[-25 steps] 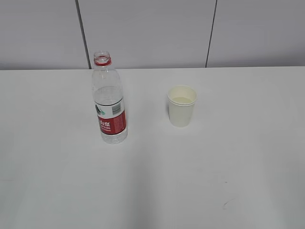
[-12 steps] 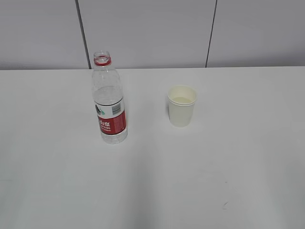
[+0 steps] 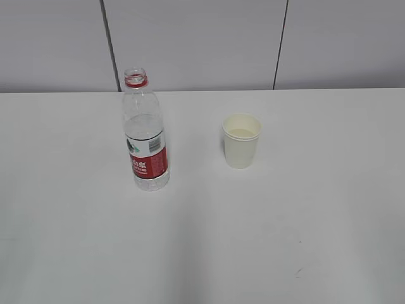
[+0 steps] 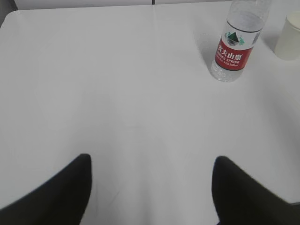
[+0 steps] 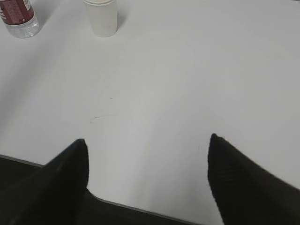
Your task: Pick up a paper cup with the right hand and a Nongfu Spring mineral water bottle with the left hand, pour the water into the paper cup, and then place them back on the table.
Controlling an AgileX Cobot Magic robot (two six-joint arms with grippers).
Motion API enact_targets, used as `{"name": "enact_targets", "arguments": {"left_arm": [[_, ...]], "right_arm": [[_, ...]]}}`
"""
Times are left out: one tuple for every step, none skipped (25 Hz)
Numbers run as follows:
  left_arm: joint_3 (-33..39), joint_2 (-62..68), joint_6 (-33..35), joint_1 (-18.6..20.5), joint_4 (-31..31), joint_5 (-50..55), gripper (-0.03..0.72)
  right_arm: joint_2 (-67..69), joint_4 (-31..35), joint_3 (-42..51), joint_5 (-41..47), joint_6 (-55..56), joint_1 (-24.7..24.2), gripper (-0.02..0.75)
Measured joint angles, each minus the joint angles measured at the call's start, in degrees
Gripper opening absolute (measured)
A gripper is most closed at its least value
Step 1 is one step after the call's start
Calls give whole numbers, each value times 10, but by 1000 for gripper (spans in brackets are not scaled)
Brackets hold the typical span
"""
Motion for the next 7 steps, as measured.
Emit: {"name": "enact_targets", "arguments": {"left_arm": [[0,0,0,0,0,0,491],[0,0,0,0,0,0,491],[0,0,0,0,0,0,491],[0,0,0,0,0,0,491],[0,0,0,0,0,0,491],[0,0,0,0,0,0,491],[0,0,0,0,0,0,491]], "right_arm": [[0,0,0,0,0,0,591],[0,0,0,0,0,0,591],[0,0,0,0,0,0,591],[0,0,0,0,0,0,591],[0,0,0,0,0,0,591],[0,0,0,0,0,0,591],[0,0,0,0,0,0,591]]}}
